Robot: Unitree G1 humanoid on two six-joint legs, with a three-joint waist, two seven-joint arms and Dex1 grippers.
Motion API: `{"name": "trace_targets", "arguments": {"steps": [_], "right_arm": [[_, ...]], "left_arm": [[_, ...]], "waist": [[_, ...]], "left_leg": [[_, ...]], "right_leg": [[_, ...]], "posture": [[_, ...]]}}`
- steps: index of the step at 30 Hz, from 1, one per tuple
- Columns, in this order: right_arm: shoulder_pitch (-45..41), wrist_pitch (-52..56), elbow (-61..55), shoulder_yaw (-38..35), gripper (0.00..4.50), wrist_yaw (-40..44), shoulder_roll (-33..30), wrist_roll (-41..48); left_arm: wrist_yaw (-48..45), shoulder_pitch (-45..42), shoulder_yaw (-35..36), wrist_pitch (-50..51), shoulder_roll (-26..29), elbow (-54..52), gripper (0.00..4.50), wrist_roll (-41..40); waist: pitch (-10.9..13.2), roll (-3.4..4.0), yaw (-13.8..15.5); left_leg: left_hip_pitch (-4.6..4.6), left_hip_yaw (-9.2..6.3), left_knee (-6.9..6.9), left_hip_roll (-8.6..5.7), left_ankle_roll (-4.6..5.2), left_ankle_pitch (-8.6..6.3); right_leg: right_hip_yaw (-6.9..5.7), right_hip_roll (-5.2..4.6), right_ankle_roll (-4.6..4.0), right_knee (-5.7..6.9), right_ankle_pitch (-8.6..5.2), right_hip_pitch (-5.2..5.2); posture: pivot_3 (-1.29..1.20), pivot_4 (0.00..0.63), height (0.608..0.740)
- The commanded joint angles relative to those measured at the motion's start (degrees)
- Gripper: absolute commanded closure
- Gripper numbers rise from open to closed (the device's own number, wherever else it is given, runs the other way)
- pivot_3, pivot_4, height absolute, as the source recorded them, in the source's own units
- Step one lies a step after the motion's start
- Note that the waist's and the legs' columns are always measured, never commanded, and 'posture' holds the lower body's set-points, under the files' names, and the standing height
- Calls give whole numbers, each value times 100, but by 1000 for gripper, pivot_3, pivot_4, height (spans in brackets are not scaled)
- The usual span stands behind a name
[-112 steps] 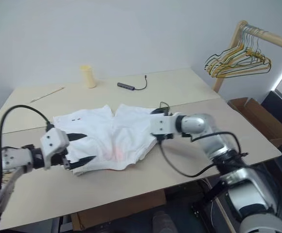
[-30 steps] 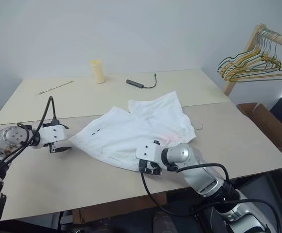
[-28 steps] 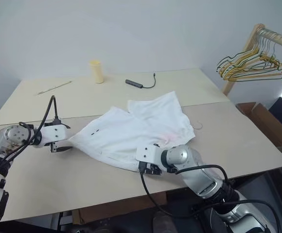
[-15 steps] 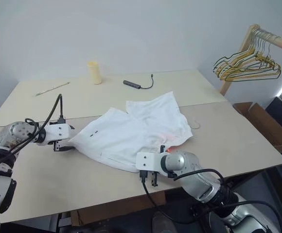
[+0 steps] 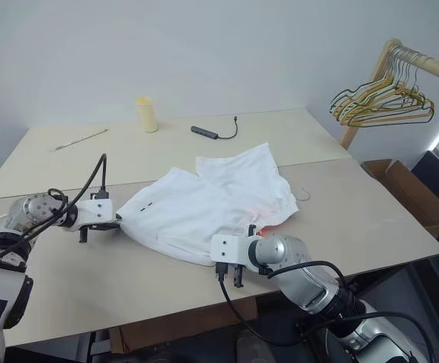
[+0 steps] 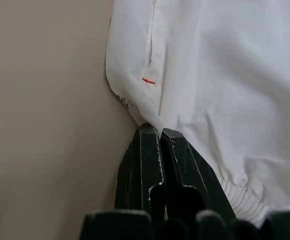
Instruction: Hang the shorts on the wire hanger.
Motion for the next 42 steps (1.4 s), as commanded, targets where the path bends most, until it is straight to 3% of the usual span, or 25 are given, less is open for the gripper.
{"name": "trace_targets", "arguments": {"steps": [1,7,12,18,23,27,32,36,42], "right_arm": [[-121,-78,22,-130,4500,-130,6,-198],[-441,-355,550,-49,4500,-674,282,-789],[-992,-1146,1362,81,4500,-972,531,-1175],[-1650,-2345,2202,183,4500,-944,728,-1317],[-2075,-3320,3150,377,4500,-1046,1065,-1468],[-2404,-4044,3888,448,4500,-1256,1394,-1616],[-2623,-4789,4457,403,4500,-1545,1584,-1717],[-2560,-5018,4351,317,4500,-1187,1368,-1643],[-1918,-5185,2732,252,4500,827,74,-818]], "left_arm": [[171,-60,15,58,-15,32,4454,33],[304,85,15,38,242,-208,4454,124],[92,813,115,65,885,-1042,4454,45],[-66,3181,898,669,2063,-3662,4454,-706],[-85,5717,2273,2052,2638,-5926,4454,-1111],[-518,7554,3593,3204,2469,-7559,4454,-988],[-1401,8988,4790,4420,2033,-9216,4454,-875],[-1748,9222,5019,4944,1758,-9957,4454,-1168],[-2031,8857,4943,5015,1855,-10229,4454,-1442]], "waist": [[0,0,-2],[0,0,-57],[1,1,-261],[4,7,-486],[12,18,-498],[22,33,-443],[30,45,-299],[30,44,-75],[30,43,206]], "left_leg": [[-2,0,0,0,0,0],[-9,-1,1,-2,0,0],[-11,-7,-4,-1,0,0],[1,-37,-19,-1,3,-3],[18,-34,-26,3,4,-5],[36,-30,-27,3,4,-5],[38,-23,-27,4,4,-5],[39,-23,-27,1,4,-5],[37,-22,-27,2,4,-6]], "right_leg": [[0,0,0,0,0,-2],[1,-2,0,4,1,-11],[9,0,-1,10,1,-22],[35,-7,-1,45,1,-27],[46,-9,-1,44,1,-24],[49,-7,-2,40,-1,-16],[52,1,-8,40,-4,-18],[49,-1,-10,33,-6,-12],[38,-1,-11,21,-13,-8]], "posture": [[-195,0,740],[-197,0,740],[-195,0,740],[-162,0,740],[-115,0,740],[-77,0,740],[-60,0,740],[-59,0,740],[-96,0,740]]}}
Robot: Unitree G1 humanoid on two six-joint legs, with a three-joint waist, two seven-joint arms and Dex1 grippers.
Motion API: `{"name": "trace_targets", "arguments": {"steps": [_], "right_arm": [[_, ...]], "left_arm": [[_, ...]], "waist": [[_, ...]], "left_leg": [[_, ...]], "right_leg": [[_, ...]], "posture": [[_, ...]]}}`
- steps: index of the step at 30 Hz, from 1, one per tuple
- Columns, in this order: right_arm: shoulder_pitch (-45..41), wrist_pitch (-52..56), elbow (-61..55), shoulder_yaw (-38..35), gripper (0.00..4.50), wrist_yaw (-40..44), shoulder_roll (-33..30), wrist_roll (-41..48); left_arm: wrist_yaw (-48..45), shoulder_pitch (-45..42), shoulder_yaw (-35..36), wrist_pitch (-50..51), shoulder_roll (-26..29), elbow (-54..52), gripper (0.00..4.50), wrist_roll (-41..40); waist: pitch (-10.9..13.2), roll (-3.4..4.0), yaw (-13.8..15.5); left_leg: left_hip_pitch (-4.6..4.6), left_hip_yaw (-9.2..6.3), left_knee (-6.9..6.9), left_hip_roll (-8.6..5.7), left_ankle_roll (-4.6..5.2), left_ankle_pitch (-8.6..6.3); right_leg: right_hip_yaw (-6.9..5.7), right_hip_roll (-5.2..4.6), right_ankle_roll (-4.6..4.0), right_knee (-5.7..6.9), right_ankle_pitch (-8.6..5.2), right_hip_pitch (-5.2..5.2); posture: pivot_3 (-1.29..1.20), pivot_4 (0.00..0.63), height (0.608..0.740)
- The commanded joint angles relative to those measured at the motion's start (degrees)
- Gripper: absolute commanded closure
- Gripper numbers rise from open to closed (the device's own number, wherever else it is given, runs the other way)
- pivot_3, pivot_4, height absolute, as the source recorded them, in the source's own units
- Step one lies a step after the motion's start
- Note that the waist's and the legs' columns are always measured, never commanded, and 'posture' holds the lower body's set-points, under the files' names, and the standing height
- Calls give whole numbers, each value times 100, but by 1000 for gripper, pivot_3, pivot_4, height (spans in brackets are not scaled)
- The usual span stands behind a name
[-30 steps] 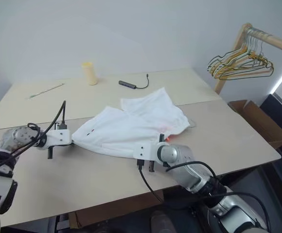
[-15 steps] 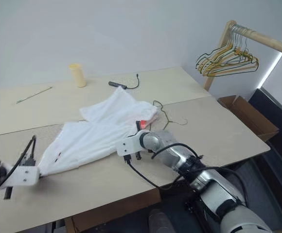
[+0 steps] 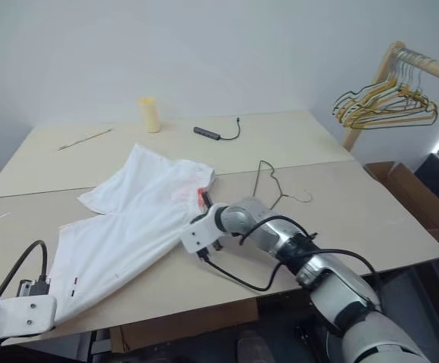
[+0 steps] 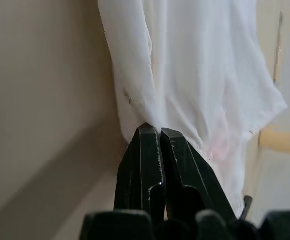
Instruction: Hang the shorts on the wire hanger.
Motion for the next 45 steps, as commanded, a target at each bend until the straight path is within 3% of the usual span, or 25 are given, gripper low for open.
{"name": "trace_targets", "arguments": {"steps": [1,12,18,19,20,22,29,33,36,40,45], "right_arm": [[191,-151,-707,-277,4500,955,-597,461],[559,-107,-1026,-435,4500,1667,-830,795],[764,-276,-1226,-565,4500,1776,-994,1022],[778,-324,-1227,-581,4500,1751,-986,1016],[794,-237,-1267,-591,4072,1872,-994,1102],[825,-195,-1358,-643,3707,2017,-1020,1265],[1075,402,-1939,-1295,1390,2395,-1330,2122],[1151,2152,-2122,-2190,41,1327,-855,2298],[1147,3171,-2039,-2588,41,733,-534,2271],[917,4488,-1233,-2816,41,-661,274,1822],[801,4505,39,-2896,41,-1734,980,1686]], "left_arm": [[-262,-119,67,17,167,7,4454,-54],[-1424,-456,455,-317,415,94,4454,-938],[-1708,-438,627,-431,411,178,4454,-991],[-1713,-446,613,-422,417,208,4038,-1037],[-1719,-421,607,-443,443,230,3800,-1070],[-1722,-408,608,-538,468,293,3271,-1105],[-1722,-616,958,-687,749,906,1141,-1520],[-1145,-1653,701,-720,632,1306,0,-1675],[-617,-2428,188,-679,481,1379,0,-1772],[114,-3349,-796,-675,257,1522,0,-1431],[276,-3981,-1770,-469,133,1594,0,-1430]], "waist": [[0,-1,4],[-4,-7,-171],[-5,-8,-218],[-5,-8,-228],[-5,-8,-235],[-4,-7,-237],[-3,-10,-230],[-5,-13,-222],[-6,-14,-227],[-13,-22,-251],[-11,-19,-384]], "left_leg": [[2,3,-1,0,1,-1],[5,42,2,10,1,0],[5,43,1,9,1,-2],[6,43,1,9,1,-2],[6,43,3,9,1,-2],[8,43,3,9,1,-2],[5,43,3,10,1,-2],[7,43,5,10,1,-2],[8,41,9,10,0,-2],[0,42,6,8,0,-2],[-6,37,0,5,-2,-3]], "right_leg": [[0,1,-1,-1,-2,2],[5,14,-13,12,-9,-3],[3,13,-10,10,-13,-2],[4,13,-10,11,-13,0],[4,13,-10,12,-13,0],[4,13,-10,13,-13,0],[3,12,-10,12,-14,-2],[0,11,-6,17,-16,0],[2,14,-9,21,-12,1],[5,14,-12,23,-10,-8],[11,12,-14,21,-7,-13]], "posture": [[-105,0,740],[-137,0,740],[-144,0,740],[-144,0,740],[-144,0,740],[-145,0,740],[-152,0,740],[-156,0,740],[-166,0,740],[-187,0,740],[-194,0,740]]}}
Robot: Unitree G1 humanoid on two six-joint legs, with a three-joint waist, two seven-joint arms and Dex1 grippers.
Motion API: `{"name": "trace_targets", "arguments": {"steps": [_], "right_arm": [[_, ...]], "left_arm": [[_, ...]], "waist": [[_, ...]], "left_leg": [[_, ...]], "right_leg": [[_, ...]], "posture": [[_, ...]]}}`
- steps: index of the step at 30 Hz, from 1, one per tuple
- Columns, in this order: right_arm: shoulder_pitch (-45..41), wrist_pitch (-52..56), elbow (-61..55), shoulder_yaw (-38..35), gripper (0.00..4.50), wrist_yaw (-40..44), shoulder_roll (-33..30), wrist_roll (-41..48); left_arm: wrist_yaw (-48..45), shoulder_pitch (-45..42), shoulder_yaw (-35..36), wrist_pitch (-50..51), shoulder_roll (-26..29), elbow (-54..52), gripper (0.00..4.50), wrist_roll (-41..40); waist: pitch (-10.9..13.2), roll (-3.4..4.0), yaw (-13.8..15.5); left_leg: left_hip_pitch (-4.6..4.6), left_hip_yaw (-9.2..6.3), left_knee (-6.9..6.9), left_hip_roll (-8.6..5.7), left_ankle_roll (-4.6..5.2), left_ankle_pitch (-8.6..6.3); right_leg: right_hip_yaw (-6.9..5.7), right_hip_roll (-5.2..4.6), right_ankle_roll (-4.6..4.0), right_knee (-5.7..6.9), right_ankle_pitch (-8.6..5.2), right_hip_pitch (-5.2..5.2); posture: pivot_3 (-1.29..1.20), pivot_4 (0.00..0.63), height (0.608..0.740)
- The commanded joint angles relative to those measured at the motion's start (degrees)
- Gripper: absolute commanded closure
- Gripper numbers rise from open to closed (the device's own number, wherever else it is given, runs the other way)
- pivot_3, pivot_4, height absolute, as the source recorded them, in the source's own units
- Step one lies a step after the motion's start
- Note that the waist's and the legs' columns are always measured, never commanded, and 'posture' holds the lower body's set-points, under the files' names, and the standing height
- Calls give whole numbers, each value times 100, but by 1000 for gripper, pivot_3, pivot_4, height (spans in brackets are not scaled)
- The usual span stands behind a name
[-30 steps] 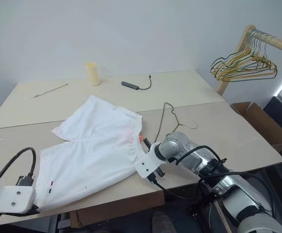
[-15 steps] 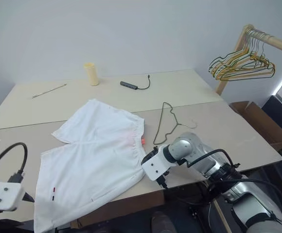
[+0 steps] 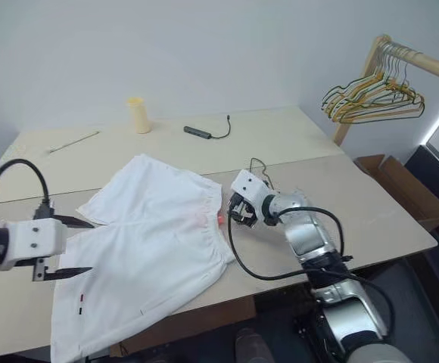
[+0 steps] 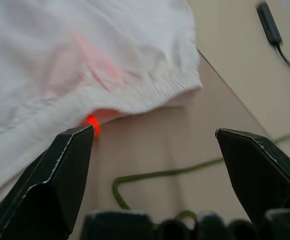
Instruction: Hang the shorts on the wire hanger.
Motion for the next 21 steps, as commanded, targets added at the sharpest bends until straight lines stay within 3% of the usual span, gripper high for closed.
{"name": "trace_targets", "arguments": {"steps": [1,8,16,21], "right_arm": [[-207,-196,693,-137,41,-729,214,-155],[-131,-465,1146,50,41,-930,105,-329],[870,226,-613,-440,41,-380,-971,23],[330,659,-590,-873,41,-628,-462,470]], "left_arm": [[154,-442,-488,35,-110,114,0,-30],[298,-1450,-1408,-368,-298,792,0,334],[374,-1617,-1679,-435,-391,931,0,310],[432,-1721,-1846,-431,-487,950,0,370]], "waist": [[2,4,-43],[3,4,-220],[2,3,-214],[4,5,-382]], "left_leg": [[-5,-6,0,-4,0,0],[-8,-40,5,-13,0,0],[-15,-45,5,-14,7,-5],[6,-39,10,-11,7,-4]], "right_leg": [[-1,-5,1,-1,0,-2],[1,-12,14,-8,6,5],[4,-13,26,-16,-1,6],[20,-4,30,-2,-1,17]], "posture": [[-200,0,740],[-225,0,740],[-237,0,740],[-256,0,740]]}}
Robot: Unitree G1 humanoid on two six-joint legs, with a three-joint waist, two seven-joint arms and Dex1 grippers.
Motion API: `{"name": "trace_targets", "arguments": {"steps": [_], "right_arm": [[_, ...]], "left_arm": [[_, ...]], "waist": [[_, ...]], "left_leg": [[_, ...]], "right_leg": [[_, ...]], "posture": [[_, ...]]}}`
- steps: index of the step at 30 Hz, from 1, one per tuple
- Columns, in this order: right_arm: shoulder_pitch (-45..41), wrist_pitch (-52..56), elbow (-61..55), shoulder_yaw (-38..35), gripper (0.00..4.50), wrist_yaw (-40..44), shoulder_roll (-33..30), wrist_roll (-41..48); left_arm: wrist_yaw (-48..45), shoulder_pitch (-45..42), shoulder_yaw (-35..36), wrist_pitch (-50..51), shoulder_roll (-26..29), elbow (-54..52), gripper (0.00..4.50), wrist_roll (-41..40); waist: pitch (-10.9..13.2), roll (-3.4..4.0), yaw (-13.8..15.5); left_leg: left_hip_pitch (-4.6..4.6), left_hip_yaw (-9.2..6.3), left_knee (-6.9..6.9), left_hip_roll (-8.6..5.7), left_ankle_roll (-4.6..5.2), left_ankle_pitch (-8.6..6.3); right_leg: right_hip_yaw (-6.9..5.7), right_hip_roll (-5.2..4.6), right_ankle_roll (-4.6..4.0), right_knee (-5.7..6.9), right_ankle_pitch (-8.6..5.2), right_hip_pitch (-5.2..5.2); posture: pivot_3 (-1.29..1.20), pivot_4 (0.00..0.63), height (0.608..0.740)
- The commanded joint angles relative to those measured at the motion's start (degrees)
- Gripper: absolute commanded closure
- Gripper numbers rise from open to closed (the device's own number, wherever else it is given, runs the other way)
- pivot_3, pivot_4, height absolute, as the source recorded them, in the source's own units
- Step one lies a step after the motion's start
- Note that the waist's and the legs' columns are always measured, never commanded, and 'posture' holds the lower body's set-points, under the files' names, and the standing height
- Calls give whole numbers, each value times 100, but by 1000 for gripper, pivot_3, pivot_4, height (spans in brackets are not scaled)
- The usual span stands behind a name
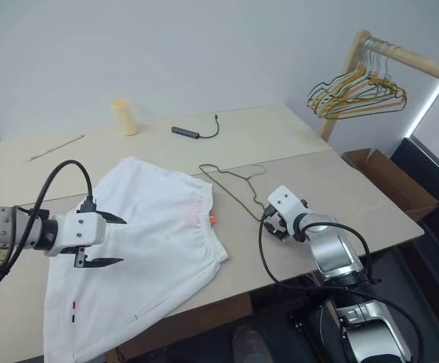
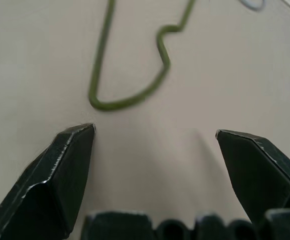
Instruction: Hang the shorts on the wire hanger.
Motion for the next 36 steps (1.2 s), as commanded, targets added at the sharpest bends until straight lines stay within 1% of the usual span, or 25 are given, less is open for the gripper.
{"name": "trace_targets", "arguments": {"steps": [1,7,11,13,18,20,23,27,32,34,36], "right_arm": [[-617,7,40,-216,41,-200,328,239],[-1292,-350,1170,-131,41,-111,884,497],[-1455,-399,1715,246,41,70,985,360],[-1486,-333,1930,335,41,208,1049,422],[-1371,-300,2078,632,41,545,994,374],[-1383,-14,2120,618,41,597,1029,431],[-1391,424,2180,652,606,580,1053,415],[-1276,729,2045,834,1958,419,1004,273],[-981,1026,1653,917,3683,185,1009,199],[-840,1164,1493,932,4437,121,1037,212],[-719,1274,1316,1017,4476,85,1041,185]], "left_arm": [[99,-240,-36,5,-83,-76,0,-13],[297,-299,8,336,-281,-308,0,-112],[393,-235,30,581,-402,-606,0,-262],[284,-151,16,556,-372,-712,0,-341],[241,20,32,501,-289,-762,0,-318],[250,38,-8,499,-288,-733,0,-268],[274,57,-90,448,-300,-654,0,-156],[241,63,-156,351,-310,-630,0,-84],[149,208,-1,325,-210,-623,0,-216],[171,290,23,269,-186,-592,0,-200],[174,376,63,254,-177,-609,0,-232]], "waist": [[1,1,-87],[1,1,-250],[1,2,-266],[1,2,-301],[2,4,-313],[2,4,-314],[1,3,-319],[-4,-4,-328],[-13,-13,-337],[-17,-15,-334],[-20,-19,-339]], "left_leg": [[2,0,0,1,0,0],[-4,-6,-1,-5,1,1],[-27,-13,-2,-13,6,-1],[-33,-14,-1,-14,6,-2],[-16,-14,-2,-13,6,-2],[-9,-14,-1,-10,6,-2],[-3,-14,0,-11,6,-2],[-2,-14,-1,-10,6,-2],[-2,-15,-1,-10,5,-2],[-2,-15,-1,-9,5,-3],[1,-16,-1,-7,5,-3]], "right_leg": [[3,4,3,-1,-1,0],[7,1,-1,-4,6,-1],[3,-11,4,-5,7,-12],[4,-12,11,-5,11,-12],[8,-10,12,-10,11,-5],[8,-5,12,-10,10,1],[9,-6,12,-10,10,7],[8,-5,12,-11,10,10],[8,-7,12,-12,10,10],[8,-7,12,-12,10,10],[5,-5,12,-15,9,14]], "posture": [[-256,0,740],[-257,0,740],[-246,0,740],[-242,0,740],[-246,0,740],[-250,0,740],[-265,0,740],[-280,0,740],[-300,0,740],[-308,0,740],[-314,0,740]]}}
